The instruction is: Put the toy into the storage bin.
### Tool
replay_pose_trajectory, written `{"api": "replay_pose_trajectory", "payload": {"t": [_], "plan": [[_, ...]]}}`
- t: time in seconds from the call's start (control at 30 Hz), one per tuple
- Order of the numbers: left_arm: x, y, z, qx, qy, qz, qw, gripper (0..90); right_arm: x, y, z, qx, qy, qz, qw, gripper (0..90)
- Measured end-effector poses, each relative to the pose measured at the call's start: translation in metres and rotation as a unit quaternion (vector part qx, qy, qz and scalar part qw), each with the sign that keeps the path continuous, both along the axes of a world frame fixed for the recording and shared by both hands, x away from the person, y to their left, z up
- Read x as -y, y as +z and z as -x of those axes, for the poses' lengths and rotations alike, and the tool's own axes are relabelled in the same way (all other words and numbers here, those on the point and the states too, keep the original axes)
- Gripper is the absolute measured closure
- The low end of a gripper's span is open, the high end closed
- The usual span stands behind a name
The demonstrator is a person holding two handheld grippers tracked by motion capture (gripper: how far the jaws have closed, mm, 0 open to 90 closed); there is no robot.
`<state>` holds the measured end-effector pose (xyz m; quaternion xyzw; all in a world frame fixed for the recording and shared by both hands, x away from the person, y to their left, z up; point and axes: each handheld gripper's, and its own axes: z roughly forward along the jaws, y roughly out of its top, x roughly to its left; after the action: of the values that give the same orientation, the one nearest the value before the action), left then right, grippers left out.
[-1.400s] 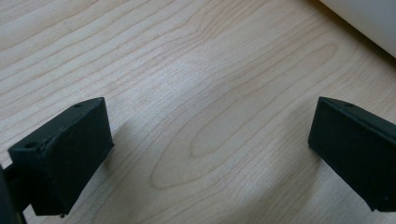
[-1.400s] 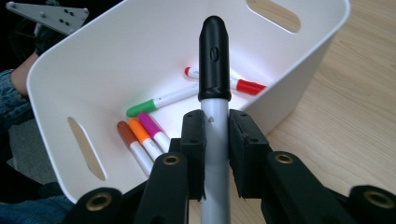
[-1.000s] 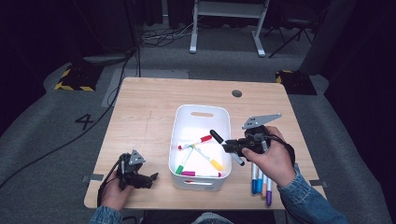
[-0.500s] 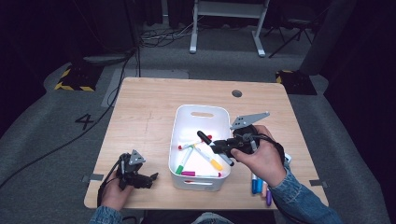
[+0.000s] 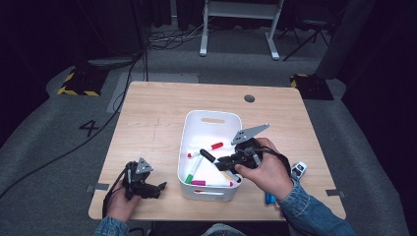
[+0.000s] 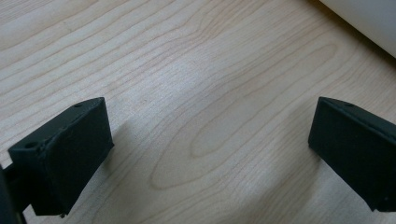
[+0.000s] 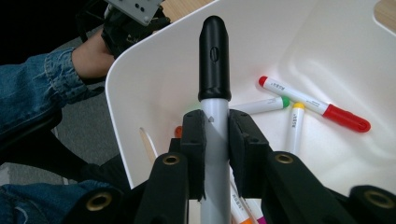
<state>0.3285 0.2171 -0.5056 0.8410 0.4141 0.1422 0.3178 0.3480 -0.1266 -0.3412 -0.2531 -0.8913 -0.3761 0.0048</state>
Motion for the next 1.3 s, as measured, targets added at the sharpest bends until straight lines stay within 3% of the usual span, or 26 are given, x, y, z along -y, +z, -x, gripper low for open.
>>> {"api": "replay_pose_trajectory", "payload": {"t": [0.63, 0.87, 0.97, 1.03, 1.07, 1.1, 1.17, 1.3], "plan": [[0.000, 0.000, 0.000, 0.000, 0.001, 0.001, 1.0000, 0.0, -0.016, -0.027, 0.000, -0.019, 0.023, 0.049, 0.9983, 77.2], [0.000, 0.000, 0.000, 0.000, 0.000, 0.000, 1.0000, 0.0, -0.023, -0.035, 0.000, -0.009, 0.038, 0.064, 0.9972, 76.8], [0.000, 0.000, 0.000, 0.000, 0.001, 0.001, 1.0000, 0.0, -0.025, -0.036, 0.001, -0.007, 0.039, 0.070, 0.9968, 69.8], [0.000, 0.000, 0.000, 0.000, 0.000, 0.000, 1.0000, 0.0, -0.026, -0.037, 0.001, -0.004, 0.025, 0.055, 0.9982, 55.1], [0.000, 0.000, 0.000, 0.000, 0.000, 0.001, 1.0000, 0.0, -0.024, -0.037, 0.000, 0.003, 0.020, 0.035, 0.9992, 48.3], [0.000, 0.000, 0.000, 0.000, 0.000, 0.001, 1.0000, 0.0, -0.024, -0.037, 0.000, 0.003, 0.020, 0.035, 0.9992, 48.3], [0.000, 0.000, 0.000, 0.000, 0.000, 0.000, 1.0000, 0.0, -0.018, -0.030, 0.000, 0.025, 0.009, 0.017, 0.9995, 43.6], [0.000, 0.000, 0.000, 0.000, 0.000, 0.001, 1.0000, 0.0, -0.006, -0.020, 0.000, 0.033, -0.002, -0.002, 0.9995, 43.8]]}}
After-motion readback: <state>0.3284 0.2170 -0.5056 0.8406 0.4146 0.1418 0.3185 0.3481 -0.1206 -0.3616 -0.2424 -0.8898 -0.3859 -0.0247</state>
